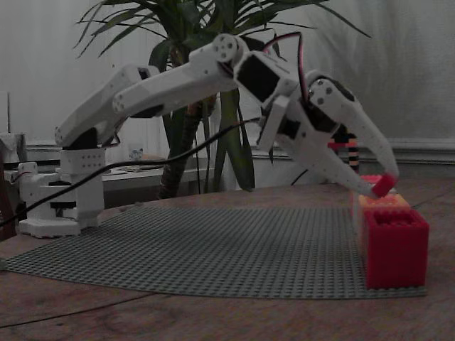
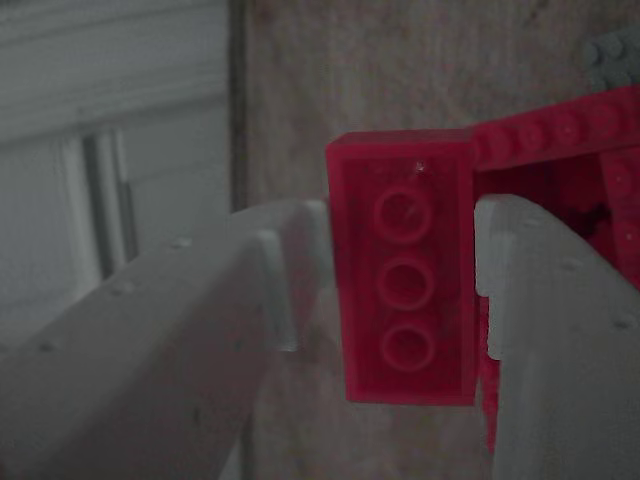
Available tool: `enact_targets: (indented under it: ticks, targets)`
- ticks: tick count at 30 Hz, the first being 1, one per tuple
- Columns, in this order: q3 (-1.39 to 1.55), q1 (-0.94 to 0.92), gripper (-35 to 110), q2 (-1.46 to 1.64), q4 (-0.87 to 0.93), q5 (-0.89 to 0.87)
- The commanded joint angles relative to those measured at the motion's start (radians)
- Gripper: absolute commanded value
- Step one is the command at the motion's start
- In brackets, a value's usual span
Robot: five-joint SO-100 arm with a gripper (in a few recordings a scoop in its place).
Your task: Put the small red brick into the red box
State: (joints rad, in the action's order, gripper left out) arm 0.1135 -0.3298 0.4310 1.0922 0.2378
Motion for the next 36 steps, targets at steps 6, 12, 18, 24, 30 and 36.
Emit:
enact_targets:
  ticks: [6,12,18,24,30,36]
  targets:
    - [-0.075,0.064,18,0.046,0.031,0.129]
    - [-0.086,0.067,5,0.094,0.037,0.075]
    - [0.051,0.069,0,0.344,0.046,0.052]
    - [0.552,0.095,0,0.776,0.026,0.083]
    - [1.272,0.169,0,1.256,0.018,0.152]
    - [2.006,0.290,0,1.746,0.012,0.041]
